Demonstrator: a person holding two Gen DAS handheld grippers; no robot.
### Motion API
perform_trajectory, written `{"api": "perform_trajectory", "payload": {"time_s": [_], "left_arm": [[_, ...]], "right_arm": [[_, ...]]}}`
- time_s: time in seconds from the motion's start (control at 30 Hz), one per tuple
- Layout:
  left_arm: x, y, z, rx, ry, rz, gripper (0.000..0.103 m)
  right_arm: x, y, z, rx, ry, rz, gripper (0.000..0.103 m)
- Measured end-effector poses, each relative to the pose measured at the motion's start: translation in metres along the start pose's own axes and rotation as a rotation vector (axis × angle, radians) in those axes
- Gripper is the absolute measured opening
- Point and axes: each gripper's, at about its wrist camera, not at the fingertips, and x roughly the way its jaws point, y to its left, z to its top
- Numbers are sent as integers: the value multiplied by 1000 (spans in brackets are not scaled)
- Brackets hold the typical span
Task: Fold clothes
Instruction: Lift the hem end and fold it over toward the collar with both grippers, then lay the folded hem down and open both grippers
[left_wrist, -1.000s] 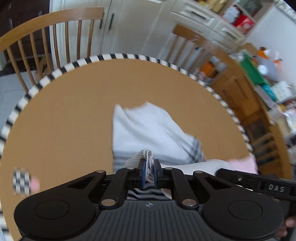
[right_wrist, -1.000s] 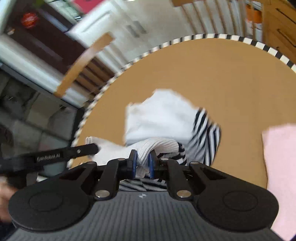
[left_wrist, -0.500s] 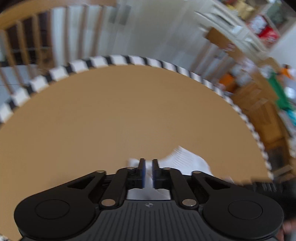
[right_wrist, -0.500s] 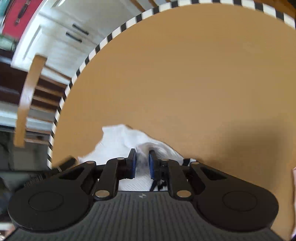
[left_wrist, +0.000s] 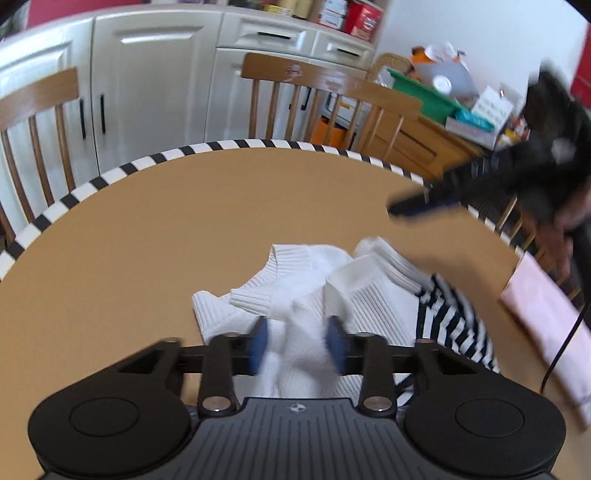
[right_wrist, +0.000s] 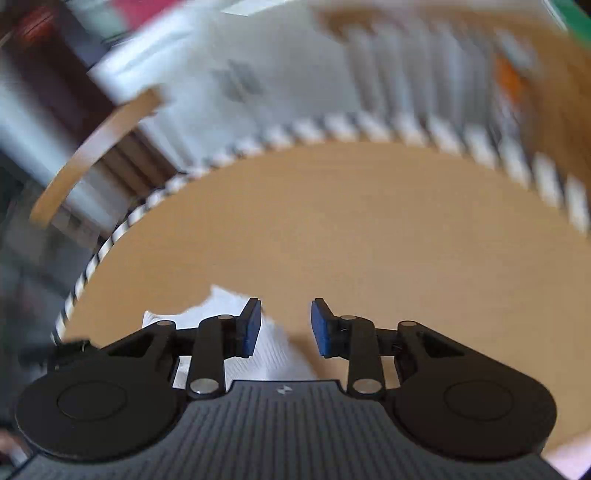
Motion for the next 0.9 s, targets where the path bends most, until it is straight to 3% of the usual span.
{"api": "perform_trajectory", "payload": {"time_s": [0.1,0.27,0.47,0.53,0.57,0.63,0.77,0.9], "left_arm": [[1,-7,-6,35,-12,20,14],[-3,-15,-14,64,-27,14,14],[-1,-17,-21,51,-38,0,14],[2,-16,-21,45,-37,-2,16],[3,-15,-21,43,-35,-1,17],[4,-14,-21,29,-35,0,18],[6,-11,-20,6,-35,-1,19],[7,-8,-22,-6,-40,2,21]], "right_arm": [[17,27,8,-226,40,79,32],[55,60,5,-489,100,94,32],[74,80,-6,-609,130,155,30],[82,87,-14,-654,174,155,19],[81,89,-18,-668,160,146,18],[79,90,-17,-651,153,134,5],[64,82,-5,-582,78,110,5],[72,64,8,-462,88,100,5]]}}
